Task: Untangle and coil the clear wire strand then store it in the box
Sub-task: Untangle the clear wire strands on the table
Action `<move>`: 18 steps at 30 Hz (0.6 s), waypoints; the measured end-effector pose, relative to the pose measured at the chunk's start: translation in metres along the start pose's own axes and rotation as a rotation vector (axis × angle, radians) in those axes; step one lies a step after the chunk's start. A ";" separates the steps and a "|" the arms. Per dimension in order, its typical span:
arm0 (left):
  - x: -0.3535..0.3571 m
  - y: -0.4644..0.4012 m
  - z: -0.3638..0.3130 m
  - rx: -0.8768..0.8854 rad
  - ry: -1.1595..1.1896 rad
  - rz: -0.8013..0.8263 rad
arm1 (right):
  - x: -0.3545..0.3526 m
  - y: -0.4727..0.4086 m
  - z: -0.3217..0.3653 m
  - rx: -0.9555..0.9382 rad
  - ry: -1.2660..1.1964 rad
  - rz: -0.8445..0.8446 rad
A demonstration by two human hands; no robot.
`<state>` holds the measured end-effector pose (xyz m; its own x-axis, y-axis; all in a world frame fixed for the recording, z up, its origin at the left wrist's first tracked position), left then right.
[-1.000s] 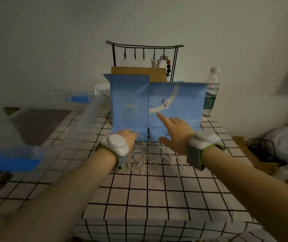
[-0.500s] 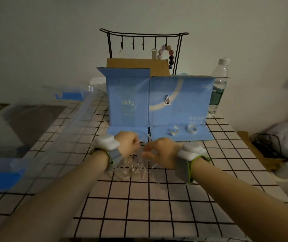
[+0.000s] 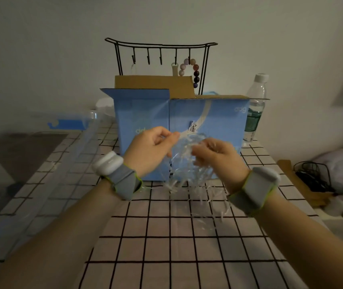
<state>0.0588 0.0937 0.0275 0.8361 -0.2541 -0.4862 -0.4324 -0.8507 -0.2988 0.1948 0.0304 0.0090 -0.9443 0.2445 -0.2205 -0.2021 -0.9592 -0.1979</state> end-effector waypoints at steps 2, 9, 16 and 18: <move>-0.003 -0.001 0.007 -0.012 -0.035 -0.002 | -0.019 -0.001 0.011 -0.044 -0.062 -0.054; 0.008 0.003 0.040 -0.127 -0.569 0.158 | -0.052 -0.005 0.022 -0.102 0.082 -0.180; 0.045 0.022 -0.013 0.094 -0.069 0.237 | -0.021 -0.007 0.013 -0.029 0.128 0.014; 0.055 0.023 -0.008 0.045 -0.005 0.275 | -0.013 -0.006 0.016 -0.028 0.069 0.054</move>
<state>0.0978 0.0561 0.0008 0.6836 -0.4703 -0.5581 -0.6575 -0.7287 -0.1913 0.2044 0.0305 0.0282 -0.9333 0.2028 -0.2962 -0.1434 -0.9670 -0.2105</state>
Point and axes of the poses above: each hand's wrist, its own y-axis away from the middle knuckle, its own x-axis out of the palm, z = x × y, the point moved 8 cm from there along -y, towards the middle knuckle, and after that the axes turned 1 degree about z, right-handed, at the moved point
